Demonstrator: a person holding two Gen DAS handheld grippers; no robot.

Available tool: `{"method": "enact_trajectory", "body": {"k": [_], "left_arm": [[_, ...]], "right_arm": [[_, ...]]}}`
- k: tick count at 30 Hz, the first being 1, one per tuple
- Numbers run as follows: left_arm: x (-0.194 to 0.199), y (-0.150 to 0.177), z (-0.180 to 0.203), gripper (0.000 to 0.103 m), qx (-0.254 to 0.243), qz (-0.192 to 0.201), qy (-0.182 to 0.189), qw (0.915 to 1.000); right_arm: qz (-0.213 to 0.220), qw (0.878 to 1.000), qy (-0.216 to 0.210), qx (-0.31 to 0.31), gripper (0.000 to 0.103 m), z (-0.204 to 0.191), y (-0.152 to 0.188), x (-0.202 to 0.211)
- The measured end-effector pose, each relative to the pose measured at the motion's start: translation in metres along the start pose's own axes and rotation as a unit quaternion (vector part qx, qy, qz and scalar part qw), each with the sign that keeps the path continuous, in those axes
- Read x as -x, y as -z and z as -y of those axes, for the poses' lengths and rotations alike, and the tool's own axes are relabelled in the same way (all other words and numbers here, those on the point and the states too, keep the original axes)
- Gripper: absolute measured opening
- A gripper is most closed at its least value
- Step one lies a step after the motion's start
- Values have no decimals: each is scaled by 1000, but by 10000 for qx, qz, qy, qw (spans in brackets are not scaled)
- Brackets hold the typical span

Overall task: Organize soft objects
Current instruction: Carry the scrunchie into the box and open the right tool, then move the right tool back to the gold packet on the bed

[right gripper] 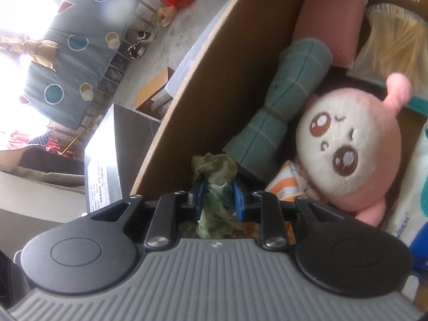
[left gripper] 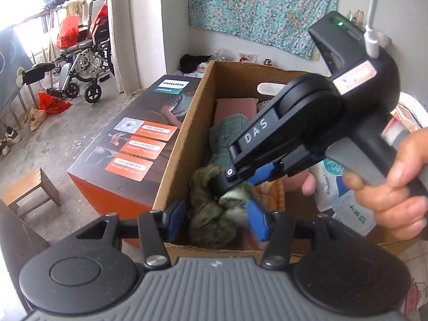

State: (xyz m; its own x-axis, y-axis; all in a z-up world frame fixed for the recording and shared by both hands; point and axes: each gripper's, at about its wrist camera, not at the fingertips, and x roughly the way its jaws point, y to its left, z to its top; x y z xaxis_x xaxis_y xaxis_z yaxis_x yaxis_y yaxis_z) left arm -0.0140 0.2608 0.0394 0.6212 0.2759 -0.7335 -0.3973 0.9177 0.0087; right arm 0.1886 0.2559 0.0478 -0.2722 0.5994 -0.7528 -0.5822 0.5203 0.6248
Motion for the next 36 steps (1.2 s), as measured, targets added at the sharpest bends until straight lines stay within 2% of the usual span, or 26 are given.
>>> {"method": "enact_trajectory", "body": {"k": [1, 3, 5, 7, 12, 17, 25, 36], "left_arm": [[1, 0, 1, 55, -18, 13, 1, 10000], [-1, 1, 1, 56, -34, 30, 12, 10000], [-1, 1, 2, 58, -42, 37, 42, 10000], [0, 1, 3, 60, -22, 64, 78, 9999], [3, -2, 9, 64, 53, 125, 278, 9995], [9, -6, 27, 73, 9, 357, 618, 9974], [13, -14, 78, 78, -295, 576, 1199, 9907], [0, -13, 174, 79, -812, 599, 1926, 9761]], "right_arm": [[-12, 10000, -30, 3, 30, 0, 0, -1], [13, 9999, -106, -17, 33, -2, 0, 1], [62, 9998, -190, -20, 43, -1, -1, 3], [152, 9995, -289, -39, 47, -1, 0, 10], [419, 9974, -573, -141, 50, 1, 6, 32], [947, 9929, -698, -173, 55, 6, 21, 71], [1890, 9802, -548, -238, 62, 35, 59, 152], [2576, 9627, 69, -825, 65, 114, 122, 229]]}}
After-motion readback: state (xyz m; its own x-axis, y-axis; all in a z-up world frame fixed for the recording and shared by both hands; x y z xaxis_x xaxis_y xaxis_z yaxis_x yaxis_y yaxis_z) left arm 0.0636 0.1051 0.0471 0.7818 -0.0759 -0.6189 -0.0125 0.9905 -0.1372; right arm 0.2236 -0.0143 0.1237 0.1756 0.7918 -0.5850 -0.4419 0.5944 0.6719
